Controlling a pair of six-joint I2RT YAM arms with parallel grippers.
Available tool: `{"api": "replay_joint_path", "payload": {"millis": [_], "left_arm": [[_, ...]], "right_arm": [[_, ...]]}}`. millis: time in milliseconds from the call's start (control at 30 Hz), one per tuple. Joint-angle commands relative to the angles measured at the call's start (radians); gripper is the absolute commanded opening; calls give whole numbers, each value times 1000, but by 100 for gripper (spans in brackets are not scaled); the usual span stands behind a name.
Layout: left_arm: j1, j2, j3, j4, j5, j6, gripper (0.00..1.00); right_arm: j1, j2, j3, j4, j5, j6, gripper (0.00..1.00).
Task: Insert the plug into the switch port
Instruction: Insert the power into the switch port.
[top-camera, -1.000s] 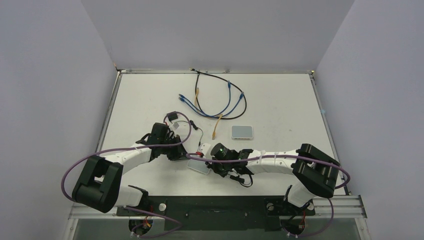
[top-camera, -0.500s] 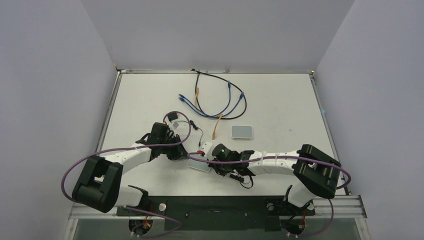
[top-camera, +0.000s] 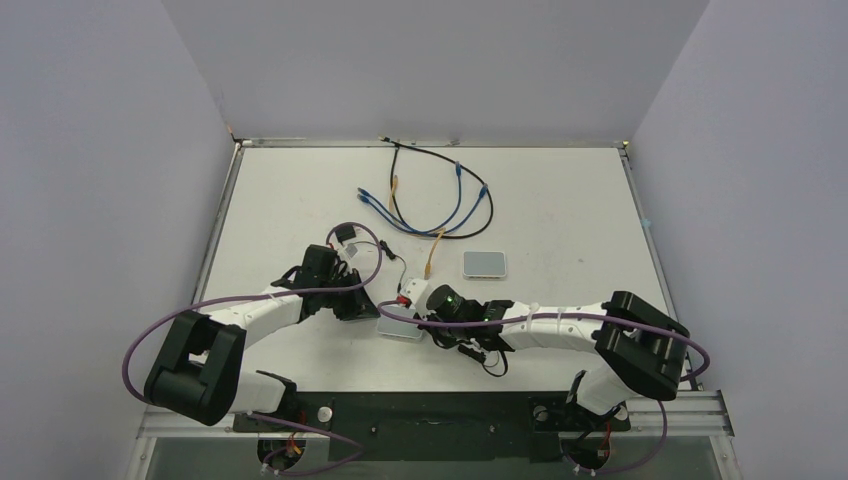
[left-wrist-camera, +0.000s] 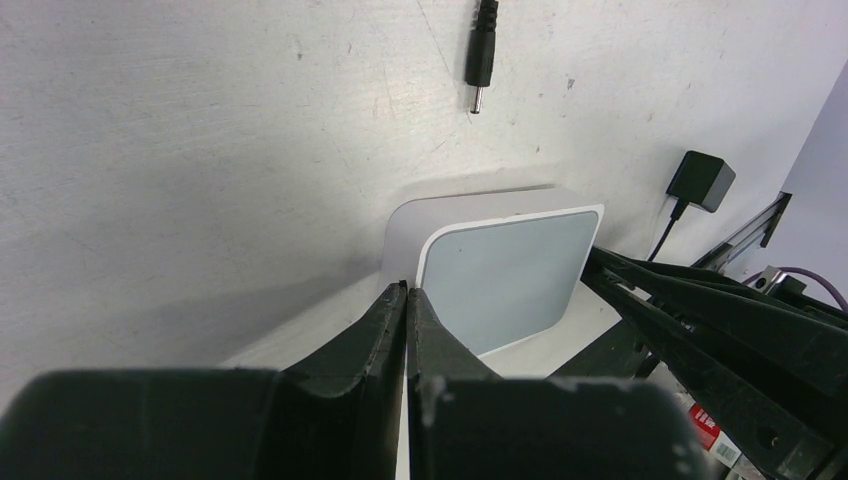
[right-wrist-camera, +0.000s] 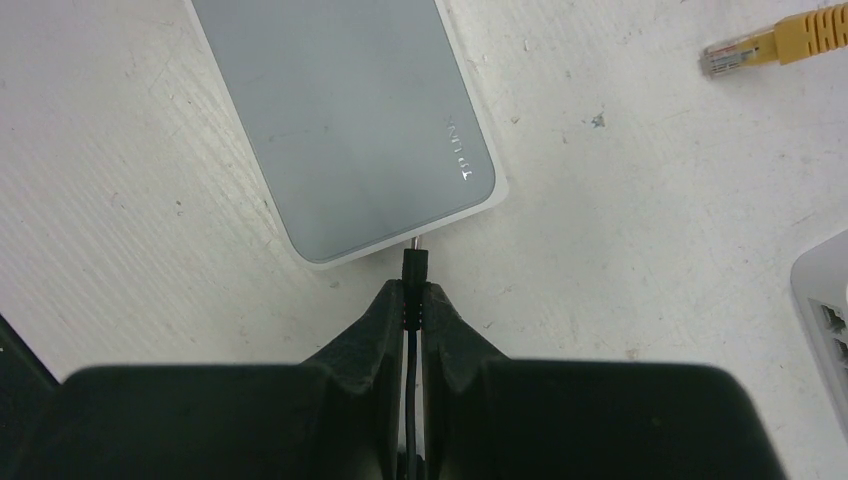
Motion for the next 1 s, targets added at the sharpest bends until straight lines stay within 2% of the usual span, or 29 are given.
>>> {"api": "replay_joint_path", "payload": {"millis": [0,467,967], "left_arm": [[-9,-8,26,-35,18,20,1],[-9,-44,35,-76,-15,15,3],[21,-81,46,-110,-49,7,16]], "right_arm": [[0,-35,11,98,-4,-9,0],[37,24,19,100,-86,17,0],[37,34,13,73,-17,25,0]]}}
